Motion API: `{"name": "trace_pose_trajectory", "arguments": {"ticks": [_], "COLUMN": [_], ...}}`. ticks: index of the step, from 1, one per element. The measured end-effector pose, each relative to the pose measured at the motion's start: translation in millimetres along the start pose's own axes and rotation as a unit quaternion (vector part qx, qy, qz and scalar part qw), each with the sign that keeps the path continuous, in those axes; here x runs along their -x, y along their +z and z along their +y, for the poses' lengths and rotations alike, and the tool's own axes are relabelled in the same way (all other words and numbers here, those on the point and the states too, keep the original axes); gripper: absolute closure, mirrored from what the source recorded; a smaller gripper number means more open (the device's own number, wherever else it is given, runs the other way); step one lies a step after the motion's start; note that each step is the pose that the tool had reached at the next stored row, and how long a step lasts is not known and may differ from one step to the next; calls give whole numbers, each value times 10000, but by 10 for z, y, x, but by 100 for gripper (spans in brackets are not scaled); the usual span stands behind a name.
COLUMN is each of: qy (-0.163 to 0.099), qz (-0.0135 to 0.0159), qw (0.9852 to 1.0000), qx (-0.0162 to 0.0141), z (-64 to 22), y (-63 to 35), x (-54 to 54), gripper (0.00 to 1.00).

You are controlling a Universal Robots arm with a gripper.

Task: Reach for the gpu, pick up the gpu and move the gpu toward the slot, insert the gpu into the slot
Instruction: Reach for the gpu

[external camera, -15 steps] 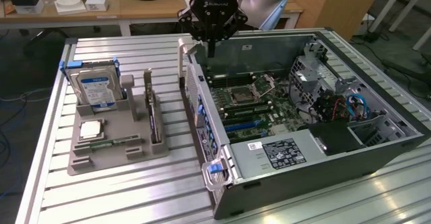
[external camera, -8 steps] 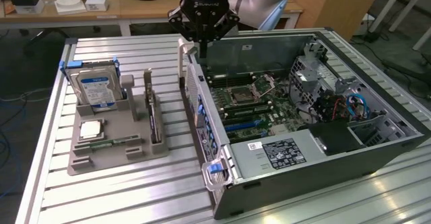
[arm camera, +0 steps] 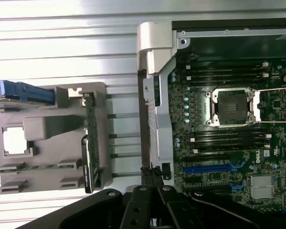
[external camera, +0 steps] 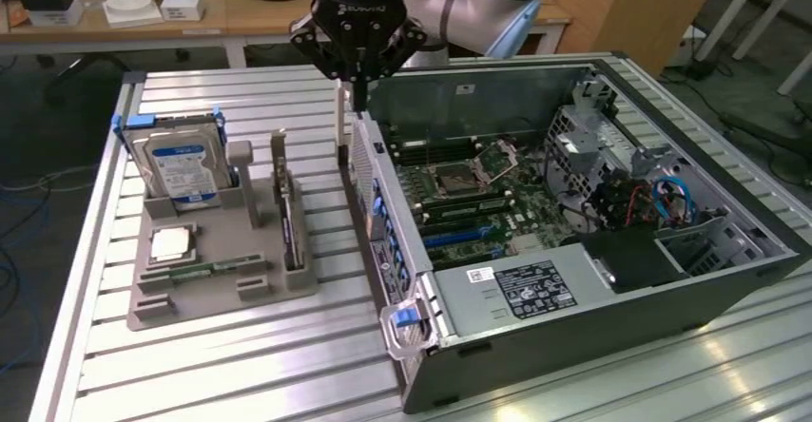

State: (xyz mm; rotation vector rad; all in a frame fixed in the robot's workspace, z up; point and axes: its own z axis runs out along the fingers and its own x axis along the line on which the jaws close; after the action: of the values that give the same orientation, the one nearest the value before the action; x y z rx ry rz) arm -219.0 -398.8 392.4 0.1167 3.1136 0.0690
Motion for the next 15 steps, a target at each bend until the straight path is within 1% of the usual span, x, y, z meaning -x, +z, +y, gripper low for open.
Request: {"name": "trace_pose_trajectory", "arguments": {"ticks": [8, 15], "qy": [0, 6], "qz": [0, 0], "qw": [10000, 10000], "qx": [0, -1], "z": [-16, -32], "y": [-3, -7], "x": [-209, -426], "gripper": [90, 90]}}
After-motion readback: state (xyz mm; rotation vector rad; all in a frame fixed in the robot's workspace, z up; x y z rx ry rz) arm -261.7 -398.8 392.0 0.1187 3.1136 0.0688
